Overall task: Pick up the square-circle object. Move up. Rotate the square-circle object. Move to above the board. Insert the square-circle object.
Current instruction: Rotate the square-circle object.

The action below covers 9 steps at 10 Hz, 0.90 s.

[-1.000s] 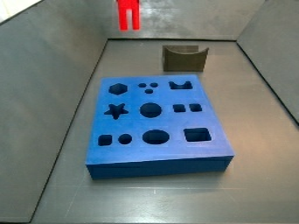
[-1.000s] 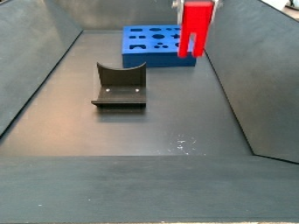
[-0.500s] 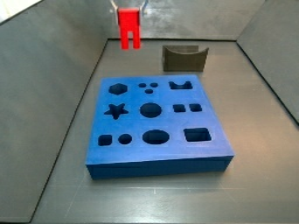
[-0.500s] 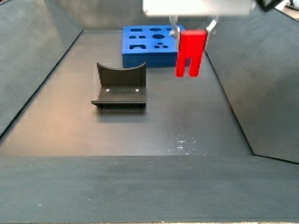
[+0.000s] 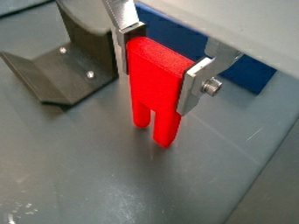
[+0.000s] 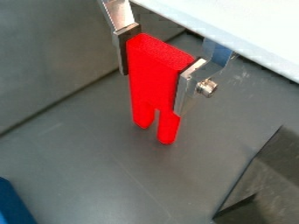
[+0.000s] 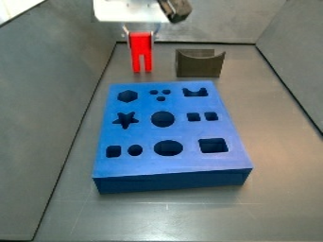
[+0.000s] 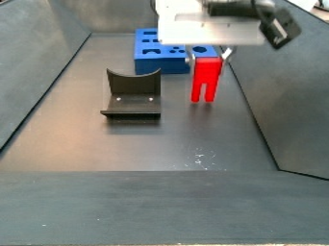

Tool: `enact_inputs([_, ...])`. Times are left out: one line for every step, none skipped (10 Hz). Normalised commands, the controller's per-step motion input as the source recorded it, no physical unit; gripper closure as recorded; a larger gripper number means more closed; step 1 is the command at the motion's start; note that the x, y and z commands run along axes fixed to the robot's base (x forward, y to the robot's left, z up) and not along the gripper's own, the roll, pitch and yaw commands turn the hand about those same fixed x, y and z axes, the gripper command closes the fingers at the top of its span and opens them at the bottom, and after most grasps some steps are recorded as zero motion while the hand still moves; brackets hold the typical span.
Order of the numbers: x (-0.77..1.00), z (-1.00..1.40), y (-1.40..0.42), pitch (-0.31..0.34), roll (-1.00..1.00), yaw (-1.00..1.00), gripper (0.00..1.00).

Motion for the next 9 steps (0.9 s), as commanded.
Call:
enact_inputs([0.03,-0.33,0.01,-0.032,-0.02,-0.04,1.00])
enact_inputs([0.02,-0.25,0.01,-0.016,-0.03,-0.04,1.00])
enact_inputs([0.02,-0.25,0.01,-0.016,-0.03,-0.04,1.00])
enact_inputs([0.00,-0.25,0.00,-0.008,-0.03,-0.04,1.00])
enact_inputs([0.00,-0.25,0.00,-0.009,-0.03,-0.04,1.00])
enact_inputs([0.00,0.00,0.00,-0.010,-0.03,-0.04,0.00])
enact_inputs([0.00,1.00,0.00,-0.015,-0.02,-0.04,0.00])
enact_inputs([-0.01,1.00,0.00,-0.007,-0.03,-0.04,0.00])
enact_inputs([-0.04,0.93,0.00,0.026,-0.03,-0.04,0.00])
